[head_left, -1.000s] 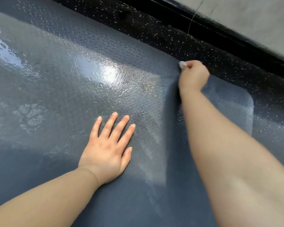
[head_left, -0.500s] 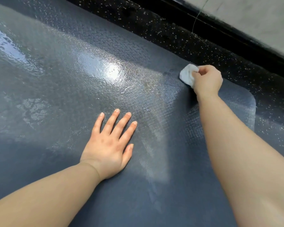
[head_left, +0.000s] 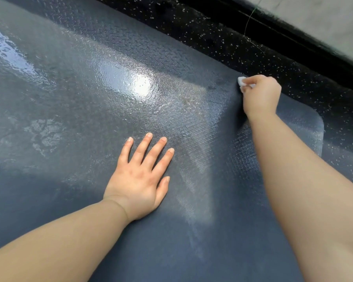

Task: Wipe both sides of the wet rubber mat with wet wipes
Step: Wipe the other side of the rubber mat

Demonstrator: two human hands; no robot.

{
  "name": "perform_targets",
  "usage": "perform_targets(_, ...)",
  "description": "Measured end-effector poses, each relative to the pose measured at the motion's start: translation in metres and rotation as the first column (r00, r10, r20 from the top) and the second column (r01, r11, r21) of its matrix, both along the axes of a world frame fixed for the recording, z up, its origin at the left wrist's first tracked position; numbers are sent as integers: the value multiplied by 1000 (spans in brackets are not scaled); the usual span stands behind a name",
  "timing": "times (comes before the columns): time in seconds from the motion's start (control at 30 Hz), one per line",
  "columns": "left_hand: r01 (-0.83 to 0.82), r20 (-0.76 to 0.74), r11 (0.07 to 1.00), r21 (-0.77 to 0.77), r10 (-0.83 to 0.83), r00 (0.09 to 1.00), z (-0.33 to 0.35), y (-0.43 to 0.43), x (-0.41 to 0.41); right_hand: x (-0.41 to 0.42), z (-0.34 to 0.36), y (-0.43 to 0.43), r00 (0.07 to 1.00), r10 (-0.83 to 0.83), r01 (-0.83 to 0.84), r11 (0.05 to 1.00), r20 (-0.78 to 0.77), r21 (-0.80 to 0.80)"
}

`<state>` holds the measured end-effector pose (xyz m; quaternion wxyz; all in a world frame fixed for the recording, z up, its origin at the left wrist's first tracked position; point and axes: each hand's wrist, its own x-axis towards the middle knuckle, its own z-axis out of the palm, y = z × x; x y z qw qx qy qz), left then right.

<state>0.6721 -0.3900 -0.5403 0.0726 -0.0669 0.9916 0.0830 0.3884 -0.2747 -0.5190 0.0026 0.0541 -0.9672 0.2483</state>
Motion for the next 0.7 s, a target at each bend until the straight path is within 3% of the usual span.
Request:
perform_targets(0.1,-1,-4,1000,-4,1,1000,0,0,0,-7,2,11,984,-177,178,984,12,-14)
perform_targets(0.27,3,-11,1000,-10,-3,1000,0,1,-1,16,4,-13,988,-146,141,986,57,92)
perform_targets(0.33,8,-15,1000,-13,-8,1000,0,1,-1,44,3,-36,998,-42,41,999,52,25)
perform_targets(0.4,6,-20,1000,-11,-6,1000,0,1,-1,81,-2,-60,982,179,-176,983,66,-52)
perform_targets(0.5,1,-29,1000,-5,-1,1000,0,1,-1,129,-6,-80,862,485,-463,872,149,-158)
perform_targets(0.53,3,-34,1000,-6,-3,999,0,1,0,130,-2,-77,863,485,-451,865,140,-218)
perform_targets(0.6,4,-48,1000,-8,-4,999,-2,1,1,109,8,-57,946,323,-302,912,33,-276)
perform_targets(0.7,3,-63,1000,-7,-4,998,-4,1,1,59,19,-10,997,48,-55,992,-64,-117)
